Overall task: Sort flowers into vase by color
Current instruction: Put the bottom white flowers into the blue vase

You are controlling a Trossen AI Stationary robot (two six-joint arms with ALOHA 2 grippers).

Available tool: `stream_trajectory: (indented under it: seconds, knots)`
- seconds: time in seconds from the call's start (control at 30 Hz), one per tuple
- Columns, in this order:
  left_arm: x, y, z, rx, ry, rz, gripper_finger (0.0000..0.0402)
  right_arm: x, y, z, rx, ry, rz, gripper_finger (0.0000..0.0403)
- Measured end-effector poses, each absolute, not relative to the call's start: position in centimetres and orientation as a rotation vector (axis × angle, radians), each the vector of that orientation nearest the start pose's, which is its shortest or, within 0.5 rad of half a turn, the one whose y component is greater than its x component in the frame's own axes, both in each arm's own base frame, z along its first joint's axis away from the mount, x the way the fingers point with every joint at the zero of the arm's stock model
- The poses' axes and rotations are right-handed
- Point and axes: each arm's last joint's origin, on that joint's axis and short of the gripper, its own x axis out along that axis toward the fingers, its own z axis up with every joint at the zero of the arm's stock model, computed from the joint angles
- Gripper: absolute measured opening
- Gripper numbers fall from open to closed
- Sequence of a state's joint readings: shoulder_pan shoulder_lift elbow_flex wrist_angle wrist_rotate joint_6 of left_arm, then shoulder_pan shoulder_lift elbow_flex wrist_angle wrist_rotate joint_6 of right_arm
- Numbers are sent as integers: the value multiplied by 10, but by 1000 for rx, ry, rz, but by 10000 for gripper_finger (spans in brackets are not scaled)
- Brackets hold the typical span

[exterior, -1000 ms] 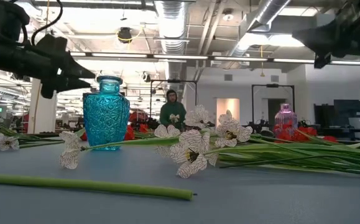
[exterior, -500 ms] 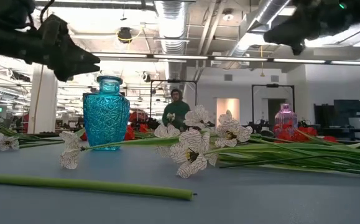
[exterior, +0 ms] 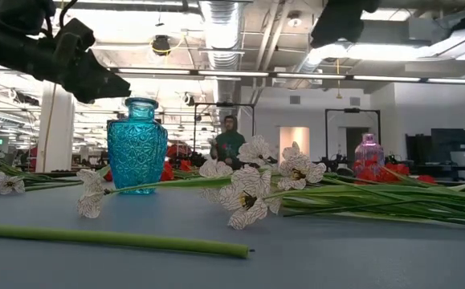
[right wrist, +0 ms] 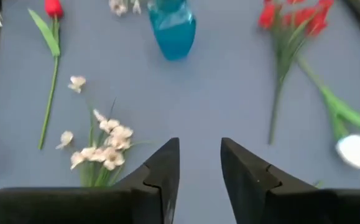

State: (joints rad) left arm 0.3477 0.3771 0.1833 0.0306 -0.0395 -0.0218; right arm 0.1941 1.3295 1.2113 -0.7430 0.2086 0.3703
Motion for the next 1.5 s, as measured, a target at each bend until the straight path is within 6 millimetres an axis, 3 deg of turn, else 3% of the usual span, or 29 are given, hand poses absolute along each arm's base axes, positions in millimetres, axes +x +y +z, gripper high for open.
stream_trajectory:
  seconds: [0.33, 0.67, 0.97, 1.5]
  knots:
    - [116, 38, 204, -59, 228, 271, 196, 286, 106, 263, 285, 1154, -192, 180]
    - [121, 26, 212, 36, 294, 233, 197, 292, 146, 218, 480, 1391, -179, 178]
    - [122, 20, 212, 54, 292, 217, 197, 298, 163, 190, 495, 1467, -176, 178]
    - [122, 20, 212, 65, 295, 241, 196, 300, 187, 164, 425, 1440, -193, 177]
